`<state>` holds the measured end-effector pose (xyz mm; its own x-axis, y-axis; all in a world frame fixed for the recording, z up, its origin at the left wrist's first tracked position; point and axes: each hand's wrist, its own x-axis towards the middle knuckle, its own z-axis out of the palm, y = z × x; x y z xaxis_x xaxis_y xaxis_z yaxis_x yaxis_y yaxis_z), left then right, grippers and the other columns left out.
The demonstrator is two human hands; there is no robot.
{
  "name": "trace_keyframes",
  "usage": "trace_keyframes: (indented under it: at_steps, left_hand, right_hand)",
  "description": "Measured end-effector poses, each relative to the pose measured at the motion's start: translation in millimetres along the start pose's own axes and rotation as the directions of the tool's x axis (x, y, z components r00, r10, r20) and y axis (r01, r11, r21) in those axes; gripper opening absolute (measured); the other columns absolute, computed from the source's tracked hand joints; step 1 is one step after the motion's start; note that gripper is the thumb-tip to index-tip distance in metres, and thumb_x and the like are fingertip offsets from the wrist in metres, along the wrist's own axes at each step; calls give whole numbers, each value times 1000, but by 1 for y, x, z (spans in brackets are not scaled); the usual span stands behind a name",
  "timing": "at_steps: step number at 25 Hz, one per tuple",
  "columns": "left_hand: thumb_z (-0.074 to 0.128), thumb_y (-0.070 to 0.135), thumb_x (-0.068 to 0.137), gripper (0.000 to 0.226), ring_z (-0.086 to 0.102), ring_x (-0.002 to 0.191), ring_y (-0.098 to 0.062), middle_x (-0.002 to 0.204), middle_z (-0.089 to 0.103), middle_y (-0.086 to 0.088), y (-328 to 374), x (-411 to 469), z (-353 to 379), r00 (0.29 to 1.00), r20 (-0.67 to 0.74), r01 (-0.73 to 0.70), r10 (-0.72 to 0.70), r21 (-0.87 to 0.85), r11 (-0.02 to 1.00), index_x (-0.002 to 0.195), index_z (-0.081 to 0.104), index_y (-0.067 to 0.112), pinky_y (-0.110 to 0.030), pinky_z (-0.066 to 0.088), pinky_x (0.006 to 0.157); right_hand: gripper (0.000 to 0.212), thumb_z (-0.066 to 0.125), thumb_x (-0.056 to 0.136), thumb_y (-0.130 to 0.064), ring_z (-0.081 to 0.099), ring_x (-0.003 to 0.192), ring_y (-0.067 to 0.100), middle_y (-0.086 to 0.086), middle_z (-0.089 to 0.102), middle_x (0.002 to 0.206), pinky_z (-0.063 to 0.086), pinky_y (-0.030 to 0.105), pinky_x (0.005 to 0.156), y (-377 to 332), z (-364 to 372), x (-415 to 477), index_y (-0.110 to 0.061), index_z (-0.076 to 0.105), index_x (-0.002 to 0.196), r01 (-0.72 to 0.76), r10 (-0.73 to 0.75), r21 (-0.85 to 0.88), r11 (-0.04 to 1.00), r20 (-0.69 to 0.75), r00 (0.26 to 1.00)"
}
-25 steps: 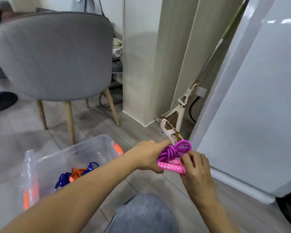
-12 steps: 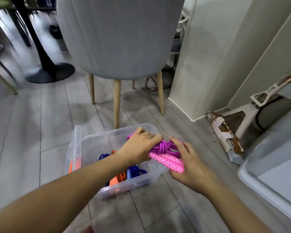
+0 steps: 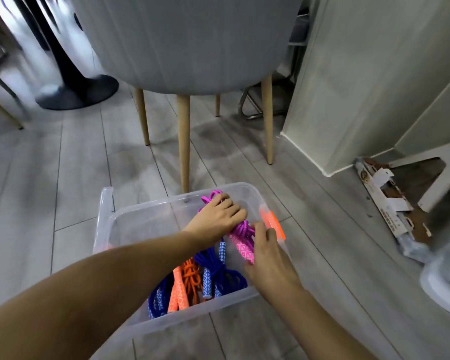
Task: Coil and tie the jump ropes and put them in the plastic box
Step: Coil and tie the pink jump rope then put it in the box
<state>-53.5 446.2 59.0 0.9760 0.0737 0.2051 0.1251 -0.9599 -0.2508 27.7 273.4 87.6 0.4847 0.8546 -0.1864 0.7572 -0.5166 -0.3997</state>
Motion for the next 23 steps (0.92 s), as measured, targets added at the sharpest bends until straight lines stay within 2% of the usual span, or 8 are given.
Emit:
trace_keyframes:
  at_steps: [3,5,7,10,12,16,20,23]
  left_hand:
    - [68,8,80,58,51,120,-36,125,56,-14,9,-1,36,968,216,-129,125,2,992,133,47,18,-52,30,114]
    - [68,17,85,82,22,146,-41,157,25,-16,23,-10,57,839,527,-144,138,-30,989,153,23,27,-55,16,120]
    - [58,20,94,77,12,149,-40,164,13,-11,35,-16,64,719,681,-121,140,-76,990,156,14,33,-54,13,121]
    - [55,20,97,73,15,149,-38,164,16,-6,42,-13,64,705,696,-60,132,-128,990,155,15,37,-57,21,118]
    - [60,18,94,77,15,148,-39,163,18,-5,42,-12,62,697,711,-12,99,-126,992,155,17,38,-60,25,115]
    - [57,15,94,77,19,147,-36,162,21,-5,44,-19,48,694,718,43,58,-122,992,155,15,36,-59,29,113]
    - [51,16,94,57,34,141,-27,153,39,-1,55,-21,12,800,593,292,-92,-251,923,148,37,31,-48,33,111]
    - [51,29,96,37,47,124,-24,134,54,3,66,-17,-20,881,434,354,-190,-336,873,132,54,28,-40,39,99]
  right_hand:
    - [57,58,97,-27,55,123,27,9,44,141,47,34,92,6,14,7,-16,32,146,12,11,-161,987,141,990]
    - [38,47,102,-31,53,125,28,9,50,137,45,36,97,9,16,6,-14,47,136,38,-2,-189,981,189,982]
    - [31,43,103,-31,55,119,28,9,57,127,45,38,95,11,14,1,-13,56,125,109,-64,-230,967,197,978]
    - [13,63,87,-26,66,82,26,5,66,89,54,36,70,20,21,-5,-15,69,90,232,-239,-283,931,9,971]
    - [7,61,80,-24,64,73,25,3,63,80,53,37,65,27,27,-9,-18,64,81,232,-254,-246,941,-61,965]
    - [22,66,79,-17,61,94,22,0,62,102,51,35,81,33,23,-14,-20,62,101,206,-235,-221,953,-113,965]
    - [44,63,80,-19,59,108,24,1,61,121,51,39,91,32,5,-24,-21,59,124,136,-171,-185,973,-188,967]
    - [54,65,81,-21,60,110,24,2,59,128,50,39,94,37,-11,-40,-19,56,133,78,-113,-167,983,-211,971]
